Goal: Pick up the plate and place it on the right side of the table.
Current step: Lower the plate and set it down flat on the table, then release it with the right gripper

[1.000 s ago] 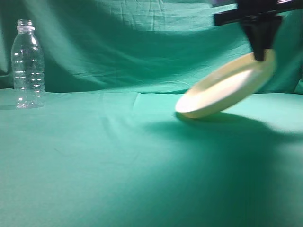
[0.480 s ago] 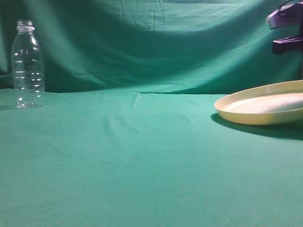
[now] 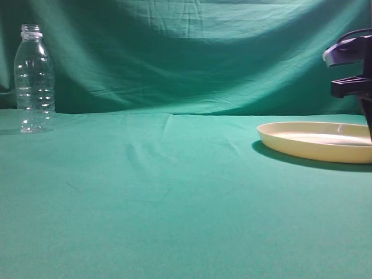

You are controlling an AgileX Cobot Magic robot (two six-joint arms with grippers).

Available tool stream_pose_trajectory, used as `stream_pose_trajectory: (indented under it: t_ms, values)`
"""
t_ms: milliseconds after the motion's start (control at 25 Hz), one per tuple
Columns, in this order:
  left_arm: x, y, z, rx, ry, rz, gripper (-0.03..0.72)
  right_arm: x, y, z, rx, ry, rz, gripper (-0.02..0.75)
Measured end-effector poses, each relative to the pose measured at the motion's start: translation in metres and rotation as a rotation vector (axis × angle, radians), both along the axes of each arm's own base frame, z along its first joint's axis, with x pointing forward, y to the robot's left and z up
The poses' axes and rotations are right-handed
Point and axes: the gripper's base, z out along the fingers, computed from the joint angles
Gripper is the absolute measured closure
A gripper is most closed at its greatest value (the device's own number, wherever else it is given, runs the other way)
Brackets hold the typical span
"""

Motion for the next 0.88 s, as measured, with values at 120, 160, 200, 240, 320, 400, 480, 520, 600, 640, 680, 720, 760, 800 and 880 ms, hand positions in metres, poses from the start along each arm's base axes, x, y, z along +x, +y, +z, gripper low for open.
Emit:
stream_pose_trajectory:
  t_ms: [120,160,200,240,320,400,480,520,600,640,680,720,760,800,880]
  values:
    - [0.000,0.000,0.000,0.000,0.000,0.000,0.688,-0.001,0.000,-0.001,-0.002,0.019,-0.004,0.394]
    - [0.000,0.000,0.000,0.000,0.000,0.000,0.688,-0.003,0.000,0.000,-0.005,0.028,-0.005,0.342]
    - [0.000,0.000,0.000,0.000,0.000,0.000,0.688,-0.004,-0.001,0.003,-0.007,0.033,-0.007,0.297]
    - [0.000,0.000,0.000,0.000,0.000,0.000,0.688,-0.006,-0.001,0.007,-0.008,0.035,-0.009,0.269]
    - [0.000,0.000,0.000,0.000,0.000,0.000,0.688,-0.010,-0.002,0.019,-0.009,0.026,-0.016,0.274]
    - [0.000,0.000,0.000,0.000,0.000,0.000,0.688,-0.016,-0.003,0.037,-0.006,0.003,-0.037,0.232]
    - [0.000,0.000,0.000,0.000,0.000,0.000,0.688,-0.025,-0.004,0.058,-0.002,-0.017,-0.060,0.248]
    - [0.000,0.000,0.000,0.000,0.000,0.000,0.688,-0.031,-0.005,0.071,0.007,-0.035,-0.070,0.248]
    - [0.000,0.000,0.000,0.000,0.000,0.000,0.688,-0.044,-0.005,0.097,0.028,-0.073,-0.083,0.248]
    - [0.000,0.000,0.000,0.000,0.000,0.000,0.688,-0.052,-0.005,0.111,0.044,-0.101,-0.089,0.248]
    - [0.000,0.000,0.000,0.000,0.000,0.000,0.688,-0.061,-0.005,0.125,0.065,-0.132,-0.095,0.295]
    - [0.000,0.000,0.000,0.000,0.000,0.000,0.688,-0.070,-0.005,0.139,0.084,-0.162,-0.099,0.351]
    - [0.000,0.000,0.000,0.000,0.000,0.000,0.688,-0.079,-0.005,0.151,0.106,-0.187,-0.103,0.421]
    - [0.000,0.000,0.000,0.000,0.000,0.000,0.688,-0.090,-0.005,0.165,0.132,-0.220,-0.106,0.500]
    - [0.000,0.000,0.000,0.000,0.000,0.000,0.688,-0.111,-0.004,0.188,0.178,-0.277,-0.102,0.638]
